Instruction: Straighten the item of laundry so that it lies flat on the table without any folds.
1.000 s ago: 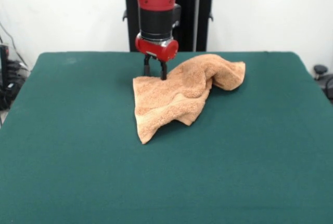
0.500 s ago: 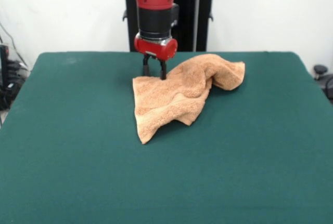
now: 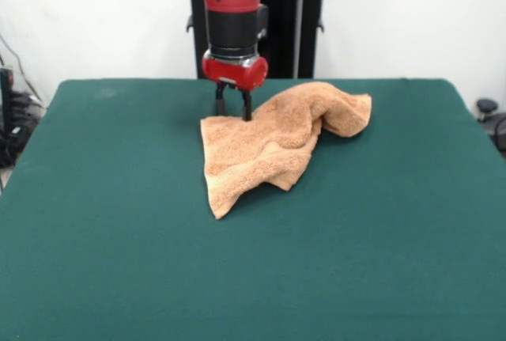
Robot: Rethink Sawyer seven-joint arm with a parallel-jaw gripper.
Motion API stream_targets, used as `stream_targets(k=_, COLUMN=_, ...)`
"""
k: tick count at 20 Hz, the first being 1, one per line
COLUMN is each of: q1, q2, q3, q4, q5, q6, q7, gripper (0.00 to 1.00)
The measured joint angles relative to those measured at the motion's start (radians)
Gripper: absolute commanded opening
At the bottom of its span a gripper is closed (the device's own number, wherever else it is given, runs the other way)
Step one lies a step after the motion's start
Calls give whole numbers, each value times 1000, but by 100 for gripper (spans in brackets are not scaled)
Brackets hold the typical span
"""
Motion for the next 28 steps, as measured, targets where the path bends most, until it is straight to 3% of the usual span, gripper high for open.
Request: stream_targets(k=28, q1=-203, q2=4, q3=116, q4=37, q5=-199, q6=-96, q7=0, gripper=100)
